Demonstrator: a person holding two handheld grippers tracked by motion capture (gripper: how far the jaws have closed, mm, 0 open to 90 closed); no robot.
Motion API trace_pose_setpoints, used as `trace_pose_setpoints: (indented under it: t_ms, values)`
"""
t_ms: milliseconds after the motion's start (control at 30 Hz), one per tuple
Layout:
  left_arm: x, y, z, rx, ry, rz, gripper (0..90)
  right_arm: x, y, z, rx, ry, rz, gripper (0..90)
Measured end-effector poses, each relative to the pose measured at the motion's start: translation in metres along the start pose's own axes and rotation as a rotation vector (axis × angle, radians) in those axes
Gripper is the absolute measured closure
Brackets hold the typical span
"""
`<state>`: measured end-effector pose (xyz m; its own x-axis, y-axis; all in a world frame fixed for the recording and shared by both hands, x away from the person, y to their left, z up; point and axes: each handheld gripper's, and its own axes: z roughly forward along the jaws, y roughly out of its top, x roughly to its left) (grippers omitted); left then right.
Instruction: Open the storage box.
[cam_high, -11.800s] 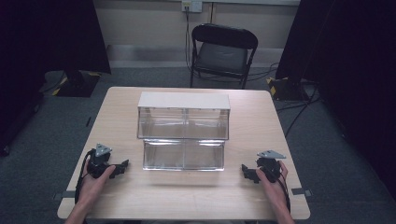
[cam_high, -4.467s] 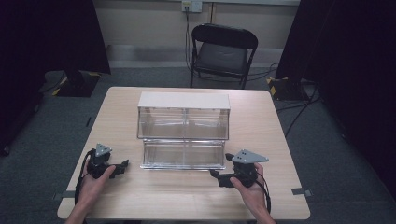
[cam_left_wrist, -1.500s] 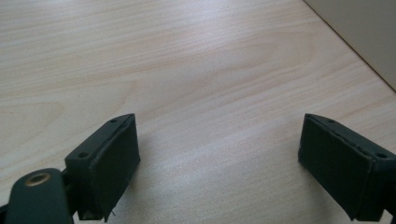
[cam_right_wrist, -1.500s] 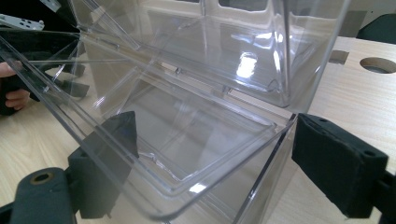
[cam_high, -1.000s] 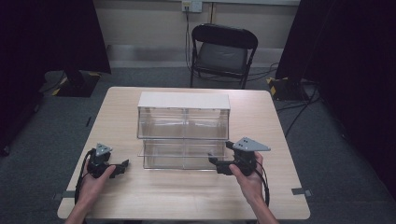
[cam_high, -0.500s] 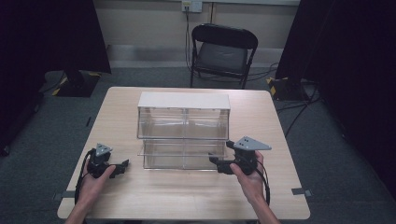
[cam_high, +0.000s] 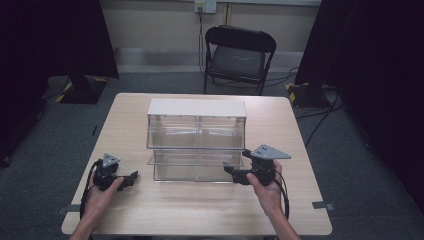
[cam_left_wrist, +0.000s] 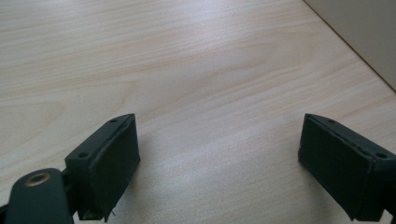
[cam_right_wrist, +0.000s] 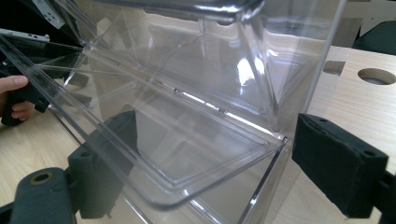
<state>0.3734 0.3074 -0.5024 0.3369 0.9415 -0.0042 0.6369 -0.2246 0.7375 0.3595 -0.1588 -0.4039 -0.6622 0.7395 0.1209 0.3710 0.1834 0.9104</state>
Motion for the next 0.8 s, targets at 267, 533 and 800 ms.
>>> trace_pose_setpoints:
  t_ms: [267,533,800]
  values:
    - [0.0001,0.0,-0.0001,0.002,0.001,0.002,11.9,-0.0005,0.0031,-0.0005,0.004,-0.001,-0.005,13.7]
    - [0.0001,0.0,-0.0001,0.002,0.001,0.002,11.9,-0.0013,0.0051,-0.0009,-0.004,-0.001,-0.001,13.7]
    - [0.0,0.0,0.0,0.0,0.0,0.0,11.9,-0.0018,0.0064,-0.0013,-0.01,0.002,0.0,13.7]
